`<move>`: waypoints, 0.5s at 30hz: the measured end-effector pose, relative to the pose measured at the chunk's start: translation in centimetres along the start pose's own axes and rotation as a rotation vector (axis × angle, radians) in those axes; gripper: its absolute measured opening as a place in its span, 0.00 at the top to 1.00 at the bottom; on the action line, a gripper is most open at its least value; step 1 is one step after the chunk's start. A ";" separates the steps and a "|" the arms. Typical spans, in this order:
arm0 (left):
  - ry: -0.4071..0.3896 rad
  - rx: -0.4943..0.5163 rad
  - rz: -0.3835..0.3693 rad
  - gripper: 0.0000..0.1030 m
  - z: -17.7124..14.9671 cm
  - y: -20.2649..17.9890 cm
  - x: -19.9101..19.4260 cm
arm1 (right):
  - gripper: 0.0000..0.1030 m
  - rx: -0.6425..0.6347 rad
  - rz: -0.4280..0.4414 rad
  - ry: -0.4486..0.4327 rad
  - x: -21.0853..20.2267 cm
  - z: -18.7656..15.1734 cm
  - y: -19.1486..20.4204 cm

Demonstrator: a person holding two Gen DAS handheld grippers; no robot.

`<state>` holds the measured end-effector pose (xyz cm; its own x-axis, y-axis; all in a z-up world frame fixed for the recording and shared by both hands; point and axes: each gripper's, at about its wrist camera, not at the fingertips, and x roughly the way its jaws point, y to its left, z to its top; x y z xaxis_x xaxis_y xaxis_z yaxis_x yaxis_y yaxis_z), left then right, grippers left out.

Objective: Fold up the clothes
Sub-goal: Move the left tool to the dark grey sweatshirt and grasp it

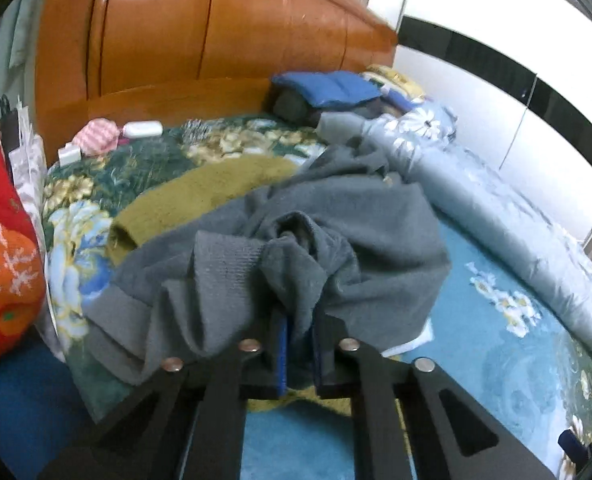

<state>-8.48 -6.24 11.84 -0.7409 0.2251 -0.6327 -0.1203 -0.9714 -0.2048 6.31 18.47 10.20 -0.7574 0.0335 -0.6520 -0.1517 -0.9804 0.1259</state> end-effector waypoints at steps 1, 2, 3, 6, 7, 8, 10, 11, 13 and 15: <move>-0.015 0.011 -0.011 0.94 0.2 -0.5 -0.7 | 0.00 0.003 -0.003 -0.009 -0.5 -0.1 -0.3; -0.030 0.024 -0.036 0.94 0.4 -1.3 -1.5 | 0.00 0.006 -0.007 -0.019 -1.1 -0.1 -0.7; -0.042 0.040 -0.065 0.94 0.7 -2.4 -2.4 | 0.00 0.013 -0.012 -0.029 -1.7 -0.2 -1.1; -0.081 0.112 -0.126 0.94 0.8 -6.1 -4.7 | 0.00 0.045 -0.021 -0.057 -3.5 -0.5 -2.8; -0.095 0.144 -0.153 0.94 0.7 -7.7 -5.6 | 0.00 0.058 -0.023 -0.066 -4.1 -0.7 -3.4; -0.107 0.175 -0.180 0.94 0.5 -9.4 -6.6 | 0.00 0.071 -0.030 -0.075 -4.8 -0.9 -4.2; -0.119 0.232 -0.243 0.94 -0.2 -13.3 -8.6 | 0.00 0.099 -0.046 -0.094 -6.3 -1.5 -5.7; -0.117 0.262 -0.284 0.95 -0.7 -15.3 -9.4 | 0.00 0.111 -0.054 -0.104 -7.0 -1.7 -6.4; -0.118 0.314 -0.352 0.96 -1.7 -18.9 -11.0 | 0.00 0.137 -0.075 -0.126 -8.9 -2.5 -8.0; -0.124 0.387 -0.456 1.00 -3.4 -22.8 -13.2 | 0.00 0.163 -0.100 -0.149 -10.8 -3.3 -9.7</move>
<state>6.31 13.21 22.35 -0.6269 0.6373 -0.4483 -0.6580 -0.7411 -0.1334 18.06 26.98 13.50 -0.8170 0.1690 -0.5512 -0.3219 -0.9269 0.1928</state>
